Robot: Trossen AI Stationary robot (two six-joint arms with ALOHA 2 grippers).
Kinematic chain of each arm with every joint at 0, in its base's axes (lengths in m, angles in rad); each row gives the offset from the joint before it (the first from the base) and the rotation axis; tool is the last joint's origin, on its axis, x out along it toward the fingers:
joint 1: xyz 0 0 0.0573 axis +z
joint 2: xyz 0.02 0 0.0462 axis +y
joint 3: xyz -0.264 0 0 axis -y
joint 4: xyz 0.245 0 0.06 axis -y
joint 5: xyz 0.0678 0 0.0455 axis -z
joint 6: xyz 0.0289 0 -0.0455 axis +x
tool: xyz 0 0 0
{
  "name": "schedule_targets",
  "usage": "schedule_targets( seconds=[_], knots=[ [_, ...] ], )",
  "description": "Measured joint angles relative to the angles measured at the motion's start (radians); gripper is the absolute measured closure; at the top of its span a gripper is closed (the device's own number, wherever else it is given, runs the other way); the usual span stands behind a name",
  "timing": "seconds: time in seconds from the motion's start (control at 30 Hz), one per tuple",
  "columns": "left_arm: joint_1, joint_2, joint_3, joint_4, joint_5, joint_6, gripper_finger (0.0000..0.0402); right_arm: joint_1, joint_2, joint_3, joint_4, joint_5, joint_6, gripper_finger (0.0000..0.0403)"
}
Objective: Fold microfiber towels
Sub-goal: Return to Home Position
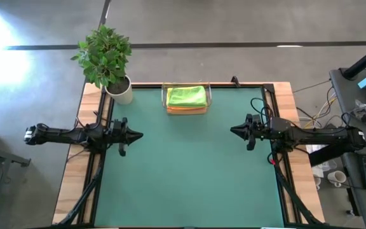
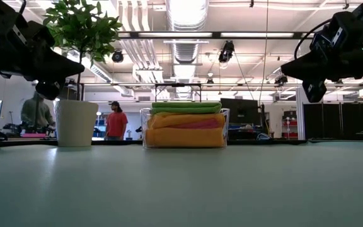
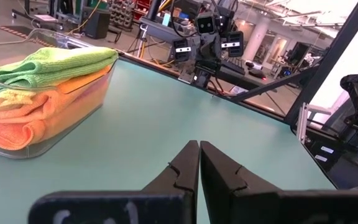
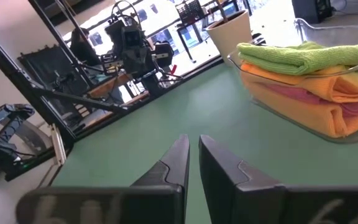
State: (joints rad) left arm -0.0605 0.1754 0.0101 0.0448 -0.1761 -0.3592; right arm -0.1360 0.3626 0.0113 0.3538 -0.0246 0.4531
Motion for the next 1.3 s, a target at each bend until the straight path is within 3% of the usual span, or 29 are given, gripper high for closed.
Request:
schedule_targets(
  seconds=[0.6, 1.03, 1.3],
  knots=[
    [0.0, 0.0, 0.0, 0.0, 0.0, 0.0, 0.0401, 0.0, -0.004, 0.0, -0.001, 0.0, 0.0, 0.0374],
    [0.0, 0.001, 0.0, 0.0, 0.0, 0.0, 0.0401, 0.0, -0.183, -0.001, -0.008, 0.0, 0.0, 0.0374],
    [0.0, 0.001, 0.0, 0.0, 0.0, 0.0, 0.0401, 0.0, -0.222, -0.001, -0.006, 0.0, 0.0, 0.0374]
  ],
)
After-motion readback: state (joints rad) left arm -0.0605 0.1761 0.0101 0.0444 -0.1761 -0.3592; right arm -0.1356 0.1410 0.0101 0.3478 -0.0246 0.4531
